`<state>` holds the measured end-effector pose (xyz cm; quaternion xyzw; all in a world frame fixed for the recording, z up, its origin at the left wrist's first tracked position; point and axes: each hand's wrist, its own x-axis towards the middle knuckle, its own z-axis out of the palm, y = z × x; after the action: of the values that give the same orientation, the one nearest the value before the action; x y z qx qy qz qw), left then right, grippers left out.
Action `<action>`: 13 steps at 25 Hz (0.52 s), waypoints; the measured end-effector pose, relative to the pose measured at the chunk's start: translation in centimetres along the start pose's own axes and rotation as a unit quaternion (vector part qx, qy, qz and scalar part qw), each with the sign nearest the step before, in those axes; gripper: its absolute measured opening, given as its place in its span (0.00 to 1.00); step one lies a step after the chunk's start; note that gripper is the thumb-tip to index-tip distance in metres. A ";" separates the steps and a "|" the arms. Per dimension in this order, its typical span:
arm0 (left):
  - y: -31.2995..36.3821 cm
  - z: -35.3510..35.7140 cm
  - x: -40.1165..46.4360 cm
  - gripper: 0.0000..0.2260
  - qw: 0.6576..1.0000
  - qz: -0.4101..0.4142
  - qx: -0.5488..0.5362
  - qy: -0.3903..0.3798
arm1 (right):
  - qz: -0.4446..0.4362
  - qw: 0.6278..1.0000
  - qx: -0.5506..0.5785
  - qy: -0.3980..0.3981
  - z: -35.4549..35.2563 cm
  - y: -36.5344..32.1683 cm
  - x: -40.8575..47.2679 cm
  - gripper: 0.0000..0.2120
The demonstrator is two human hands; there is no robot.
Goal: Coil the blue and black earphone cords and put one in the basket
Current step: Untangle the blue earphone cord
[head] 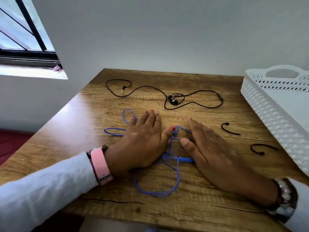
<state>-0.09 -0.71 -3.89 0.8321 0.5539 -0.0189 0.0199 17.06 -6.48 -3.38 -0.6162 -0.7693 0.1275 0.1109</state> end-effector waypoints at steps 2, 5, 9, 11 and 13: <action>-0.4 0.3 0.5 0.32 1.000 -0.001 0.011 0.007 | -0.020 1.000 0.020 -0.005 -0.1 -0.1 -0.1 0.34; -0.5 -0.2 1.0 0.25 0.998 0.040 -0.004 0.049 | -0.032 0.998 0.045 -0.008 0.0 0.2 -0.1 0.33; 0.2 -3.3 1.5 0.24 0.997 0.078 -0.022 -0.016 | -0.053 0.996 0.075 0.020 0.3 0.5 -0.1 0.29; 0.2 -5.0 2.0 0.30 0.997 0.060 -0.041 -0.040 | -0.051 0.991 0.116 0.045 0.2 0.6 0.2 0.28; -0.5 -6.1 2.9 0.33 0.995 0.051 -0.052 -0.068 | -0.054 0.985 0.133 0.100 -0.1 0.5 0.3 0.25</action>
<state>0.61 2.44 2.02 0.8539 0.5083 -0.0459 0.1018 17.51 -6.06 -3.43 -0.5632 -0.7627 0.1598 0.2747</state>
